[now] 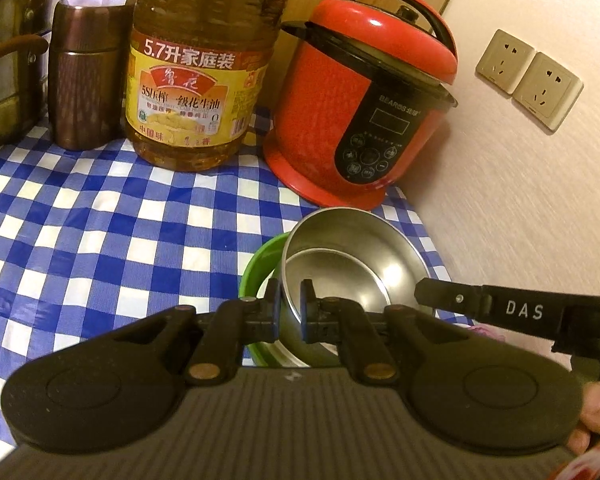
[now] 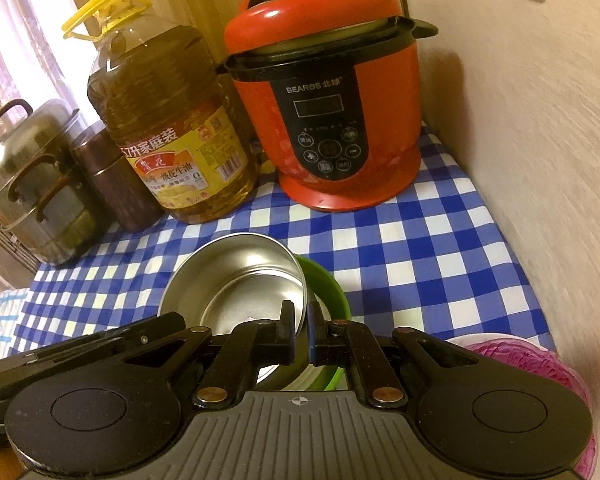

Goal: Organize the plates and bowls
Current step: 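Lower the steel bowl onto the white bowls in the green bowl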

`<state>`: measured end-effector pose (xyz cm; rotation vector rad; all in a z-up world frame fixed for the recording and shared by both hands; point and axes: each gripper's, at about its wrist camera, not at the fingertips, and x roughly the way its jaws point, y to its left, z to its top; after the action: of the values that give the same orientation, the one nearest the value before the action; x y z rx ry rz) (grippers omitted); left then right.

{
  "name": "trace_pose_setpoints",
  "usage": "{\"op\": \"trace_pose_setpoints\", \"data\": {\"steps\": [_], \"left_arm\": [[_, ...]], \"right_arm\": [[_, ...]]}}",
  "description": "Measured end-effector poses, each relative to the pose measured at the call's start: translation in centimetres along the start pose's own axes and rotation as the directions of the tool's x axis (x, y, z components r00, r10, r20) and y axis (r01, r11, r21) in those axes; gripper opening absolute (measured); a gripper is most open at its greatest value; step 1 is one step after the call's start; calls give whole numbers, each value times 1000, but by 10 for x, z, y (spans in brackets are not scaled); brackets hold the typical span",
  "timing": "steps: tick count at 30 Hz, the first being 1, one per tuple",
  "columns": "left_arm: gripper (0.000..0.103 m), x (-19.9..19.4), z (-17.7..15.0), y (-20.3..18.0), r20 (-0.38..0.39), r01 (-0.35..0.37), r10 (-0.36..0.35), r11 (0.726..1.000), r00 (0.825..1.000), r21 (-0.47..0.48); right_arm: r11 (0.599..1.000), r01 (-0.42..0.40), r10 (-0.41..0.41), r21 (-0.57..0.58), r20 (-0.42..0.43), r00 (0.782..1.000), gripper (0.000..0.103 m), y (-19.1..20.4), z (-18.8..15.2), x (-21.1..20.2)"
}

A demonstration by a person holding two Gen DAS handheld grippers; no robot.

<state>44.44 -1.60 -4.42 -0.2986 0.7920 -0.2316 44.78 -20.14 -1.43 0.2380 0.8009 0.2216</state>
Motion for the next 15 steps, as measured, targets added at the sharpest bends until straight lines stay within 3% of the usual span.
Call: {"op": "trace_pose_setpoints", "data": {"steps": [15], "left_arm": [[9, 3, -1, 4, -50, 2, -3, 1000, 999, -28]], "right_arm": [[1000, 6, -5, 20, -45, 999, 6, -2, 1, 11]]}}
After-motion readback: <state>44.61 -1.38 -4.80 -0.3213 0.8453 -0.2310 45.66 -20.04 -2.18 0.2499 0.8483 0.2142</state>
